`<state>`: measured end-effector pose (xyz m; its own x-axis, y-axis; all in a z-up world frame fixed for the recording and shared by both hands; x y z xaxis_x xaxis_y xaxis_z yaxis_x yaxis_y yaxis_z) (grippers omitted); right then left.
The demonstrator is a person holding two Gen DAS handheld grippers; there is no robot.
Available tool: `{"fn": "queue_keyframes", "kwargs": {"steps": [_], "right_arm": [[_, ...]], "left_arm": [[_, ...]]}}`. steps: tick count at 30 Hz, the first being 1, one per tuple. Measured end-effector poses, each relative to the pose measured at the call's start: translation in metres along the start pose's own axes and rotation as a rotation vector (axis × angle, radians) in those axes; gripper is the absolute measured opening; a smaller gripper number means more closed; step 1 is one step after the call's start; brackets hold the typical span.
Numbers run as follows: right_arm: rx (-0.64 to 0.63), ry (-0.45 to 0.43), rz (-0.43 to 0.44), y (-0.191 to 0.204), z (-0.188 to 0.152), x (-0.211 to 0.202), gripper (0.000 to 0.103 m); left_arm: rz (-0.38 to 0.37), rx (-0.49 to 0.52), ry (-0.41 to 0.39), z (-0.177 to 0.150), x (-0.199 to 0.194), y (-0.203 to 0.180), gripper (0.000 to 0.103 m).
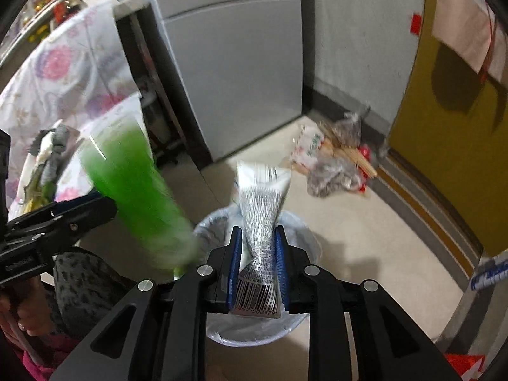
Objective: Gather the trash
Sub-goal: 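Carry bottle and carton to the bin and release both into it, then return the left tool to the chair and grasp the white foam block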
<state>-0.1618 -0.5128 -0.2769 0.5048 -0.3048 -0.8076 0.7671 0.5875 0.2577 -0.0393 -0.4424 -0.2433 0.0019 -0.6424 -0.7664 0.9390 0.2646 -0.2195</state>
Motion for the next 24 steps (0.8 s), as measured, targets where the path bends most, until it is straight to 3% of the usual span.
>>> {"fn": "queue_keyframes", "kwargs": {"steps": [2,6,9,13,20,24], "right_arm": [[0.005,-0.006,0.002,0.0,0.0,-0.002,0.038],[0.004,-0.064,0.016,0.009,0.012,-0.017,0.039],[-0.005,-0.154,0.023,0.018,0.03,-0.038,0.039],[-0.028,-0.288,0.126,0.048,0.052,-0.074,0.04],[-0.171,-0.255,0.295,0.147,0.046,-0.083,0.042],[-0.283,-0.223,0.347,0.212,0.035,-0.082,0.044]], "left_arm": [[0.004,-0.002,0.006,-0.002,-0.001,0.004,0.065],[0.039,-0.012,-0.016,-0.004,-0.022,0.019,0.065],[0.086,-0.039,-0.048,-0.005,-0.044,0.035,0.065],[0.175,-0.075,-0.096,-0.014,-0.087,0.065,0.065],[0.367,-0.211,-0.16,-0.065,-0.172,0.135,0.065],[0.51,-0.3,-0.178,-0.098,-0.223,0.18,0.065]]}}
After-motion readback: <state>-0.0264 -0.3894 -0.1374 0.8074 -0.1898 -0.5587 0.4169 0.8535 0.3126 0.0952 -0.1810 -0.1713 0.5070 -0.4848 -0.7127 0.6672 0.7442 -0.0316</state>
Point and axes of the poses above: each gripper's, at about its wrist camera, not at the fingertips, and x roughly the way its jaws point, y to its left, z to its top, the point moved 10 cm from there along x, roughly the way its jaws point, and after that the axes turned 11 degrees about x, right-handed, at the moved point
